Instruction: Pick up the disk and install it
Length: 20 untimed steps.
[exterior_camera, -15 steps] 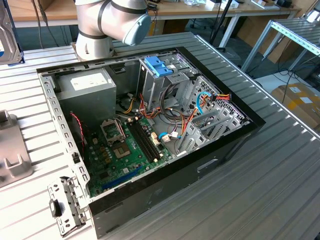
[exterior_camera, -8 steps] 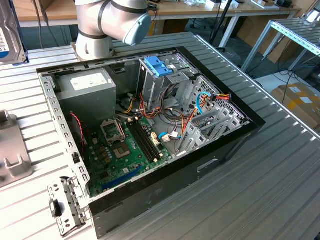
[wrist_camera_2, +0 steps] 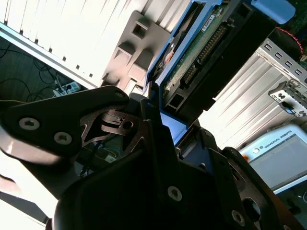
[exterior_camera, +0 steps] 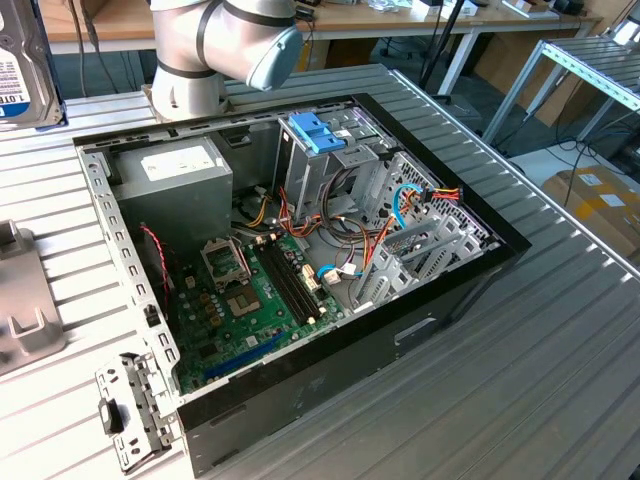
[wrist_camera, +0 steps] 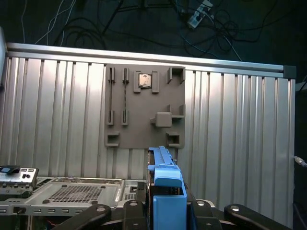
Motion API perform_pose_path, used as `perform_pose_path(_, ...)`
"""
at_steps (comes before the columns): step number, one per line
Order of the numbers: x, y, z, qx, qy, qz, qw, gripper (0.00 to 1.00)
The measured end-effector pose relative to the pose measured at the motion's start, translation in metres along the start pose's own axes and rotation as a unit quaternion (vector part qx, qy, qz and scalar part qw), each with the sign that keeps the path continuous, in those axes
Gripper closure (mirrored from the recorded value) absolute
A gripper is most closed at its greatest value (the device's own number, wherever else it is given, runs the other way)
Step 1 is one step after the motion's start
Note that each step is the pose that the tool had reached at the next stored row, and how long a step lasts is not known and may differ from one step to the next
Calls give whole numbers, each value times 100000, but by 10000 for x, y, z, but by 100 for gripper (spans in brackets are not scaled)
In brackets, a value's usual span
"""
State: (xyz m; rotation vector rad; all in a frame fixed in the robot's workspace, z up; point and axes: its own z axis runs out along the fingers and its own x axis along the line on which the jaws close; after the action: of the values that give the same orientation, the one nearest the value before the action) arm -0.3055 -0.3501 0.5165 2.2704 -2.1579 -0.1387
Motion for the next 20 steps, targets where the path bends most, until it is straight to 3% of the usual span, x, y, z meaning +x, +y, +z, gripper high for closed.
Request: perform_pose_path(20,16,-230,3,-173,-9,9,100000,63)
